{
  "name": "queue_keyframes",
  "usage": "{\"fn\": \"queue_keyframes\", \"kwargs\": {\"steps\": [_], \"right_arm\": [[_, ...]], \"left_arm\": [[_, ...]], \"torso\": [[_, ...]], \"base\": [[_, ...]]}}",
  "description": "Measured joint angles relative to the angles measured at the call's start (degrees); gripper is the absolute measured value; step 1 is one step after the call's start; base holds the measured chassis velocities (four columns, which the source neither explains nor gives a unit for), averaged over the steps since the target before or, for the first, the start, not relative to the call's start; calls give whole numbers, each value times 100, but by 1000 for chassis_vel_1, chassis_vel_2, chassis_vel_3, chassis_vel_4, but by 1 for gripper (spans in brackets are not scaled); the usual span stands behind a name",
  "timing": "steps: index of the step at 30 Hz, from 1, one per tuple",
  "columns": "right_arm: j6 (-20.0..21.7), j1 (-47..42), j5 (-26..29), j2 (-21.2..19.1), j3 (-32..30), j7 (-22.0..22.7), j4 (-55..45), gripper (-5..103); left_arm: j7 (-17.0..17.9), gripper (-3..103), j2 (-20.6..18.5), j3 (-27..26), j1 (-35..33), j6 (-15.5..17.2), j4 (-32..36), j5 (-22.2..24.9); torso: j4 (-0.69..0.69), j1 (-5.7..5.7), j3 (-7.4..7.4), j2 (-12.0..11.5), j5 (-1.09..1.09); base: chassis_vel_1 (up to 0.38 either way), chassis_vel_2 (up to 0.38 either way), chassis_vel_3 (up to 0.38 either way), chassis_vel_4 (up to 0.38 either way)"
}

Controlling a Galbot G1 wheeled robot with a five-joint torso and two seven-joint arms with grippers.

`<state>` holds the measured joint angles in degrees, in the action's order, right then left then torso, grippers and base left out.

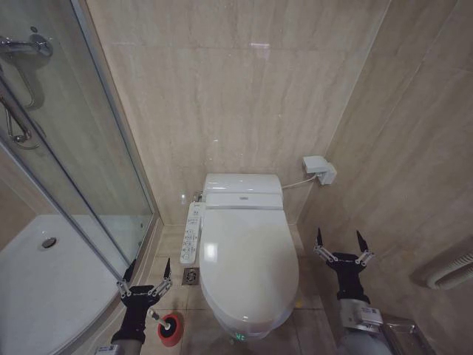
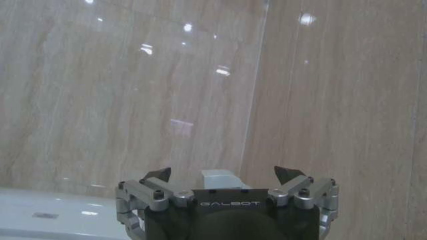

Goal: Open the toilet lid, clean the toilet bowl with a toilet brush, close the toilet lid, and flush.

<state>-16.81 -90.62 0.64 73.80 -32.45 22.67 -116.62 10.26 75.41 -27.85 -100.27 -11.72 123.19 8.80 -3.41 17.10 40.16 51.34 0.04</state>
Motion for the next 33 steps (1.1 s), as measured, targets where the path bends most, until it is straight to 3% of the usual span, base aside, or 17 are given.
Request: {"fn": "queue_keyframes", "kwargs": {"steps": [33], "right_arm": [[1,1,0,0,0,0,1,100]], "left_arm": [[0,94,0,0,0,0,0,0]], "torso": [[0,0,0,0,0]], "base": [[0,0,0,0]]}}
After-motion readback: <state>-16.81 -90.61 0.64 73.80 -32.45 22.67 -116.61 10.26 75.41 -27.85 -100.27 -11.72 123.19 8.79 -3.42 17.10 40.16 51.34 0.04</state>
